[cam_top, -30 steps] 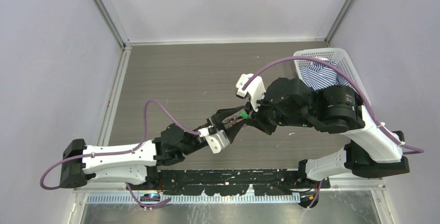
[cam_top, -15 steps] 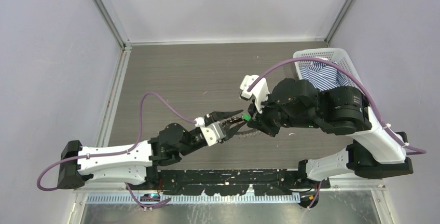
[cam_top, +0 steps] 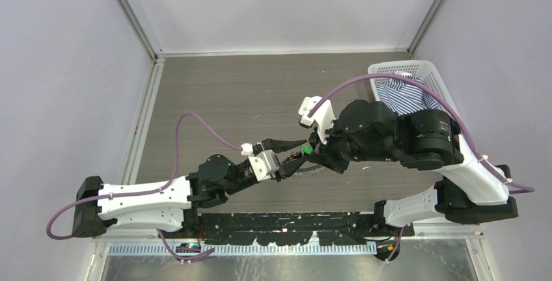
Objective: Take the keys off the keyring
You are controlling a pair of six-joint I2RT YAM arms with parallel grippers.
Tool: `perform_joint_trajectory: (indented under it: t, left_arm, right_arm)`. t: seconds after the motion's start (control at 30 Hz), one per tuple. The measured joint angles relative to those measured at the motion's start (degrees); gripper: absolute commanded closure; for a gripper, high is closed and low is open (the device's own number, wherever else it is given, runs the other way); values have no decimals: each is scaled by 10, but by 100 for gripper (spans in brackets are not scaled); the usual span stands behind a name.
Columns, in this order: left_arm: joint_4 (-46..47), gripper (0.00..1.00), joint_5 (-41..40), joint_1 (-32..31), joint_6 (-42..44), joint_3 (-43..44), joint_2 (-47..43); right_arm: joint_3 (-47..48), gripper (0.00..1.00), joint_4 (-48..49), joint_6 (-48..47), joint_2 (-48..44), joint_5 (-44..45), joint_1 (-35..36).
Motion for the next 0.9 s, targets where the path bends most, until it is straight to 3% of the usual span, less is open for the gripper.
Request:
perform_joint_trajectory:
  t: [0.43,0.9]
  left_arm:
    - [51,69,10,0,7,-15,1]
    - [55,78,19,-2,84,-18,3]
  right_arm:
    - [0,99,1,1,0,-2,5]
    - [11,99,1,3,0,4,6]
